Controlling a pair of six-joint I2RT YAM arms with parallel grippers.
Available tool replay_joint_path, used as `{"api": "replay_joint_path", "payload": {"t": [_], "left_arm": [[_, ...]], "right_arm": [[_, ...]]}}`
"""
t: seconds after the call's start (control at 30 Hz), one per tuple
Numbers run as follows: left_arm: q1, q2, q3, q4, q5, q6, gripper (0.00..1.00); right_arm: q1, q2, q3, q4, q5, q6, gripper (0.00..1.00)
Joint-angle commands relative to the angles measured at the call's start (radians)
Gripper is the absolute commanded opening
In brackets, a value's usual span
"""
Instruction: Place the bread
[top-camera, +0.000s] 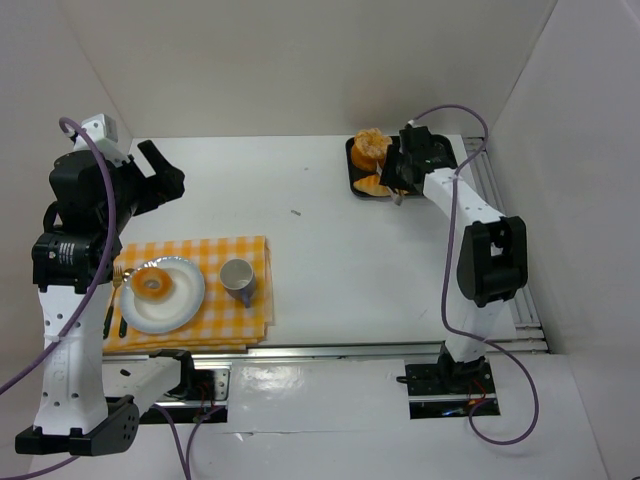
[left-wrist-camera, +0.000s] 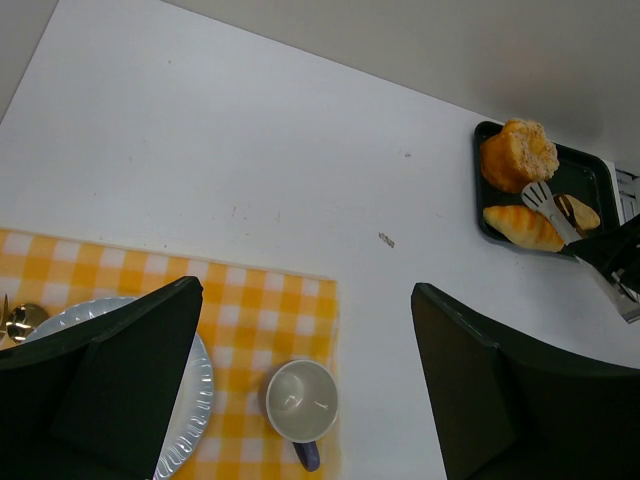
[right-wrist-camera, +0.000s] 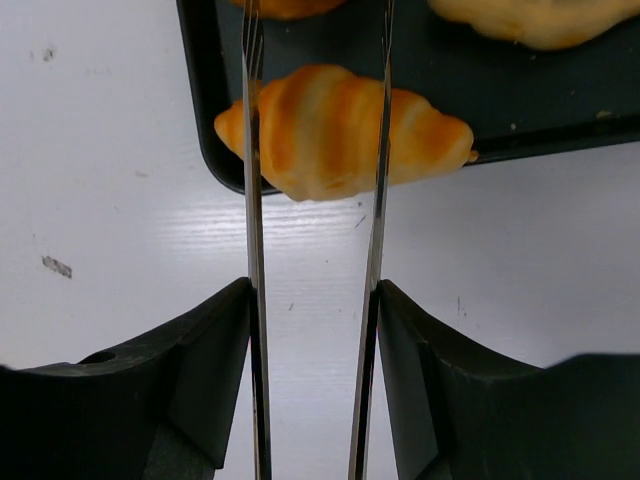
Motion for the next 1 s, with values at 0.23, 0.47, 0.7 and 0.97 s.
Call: {"api": "replay_joint_path", "payload": {"t": [0.23,0.47,0.7,0.97], "left_arm": [[0.006,-0.008,0.014,0.047,-0.010,0.006,0.99],[0.006,-0.008,0.004,0.047,0.011,-0.003,0.99],[0.006,-0.008,0.004,0.047,0.011,-0.003,0.99],[0.006,-0.017,0.004,0.047,0.011,-0.003,0.99]], "right_arm": [[-0.005,-0.090,-0.026,0.008,-0.045,-0.003,0.59],[0.015,-0.144,-0.072,-0.001,0.005,-0.013,0.59],[-0.015,-0.201,-0.119,0.008,0.065,-0.002,0.58],[-0.215,-0.199,-0.184,0.121,-0.126,0.095,0.58]]}}
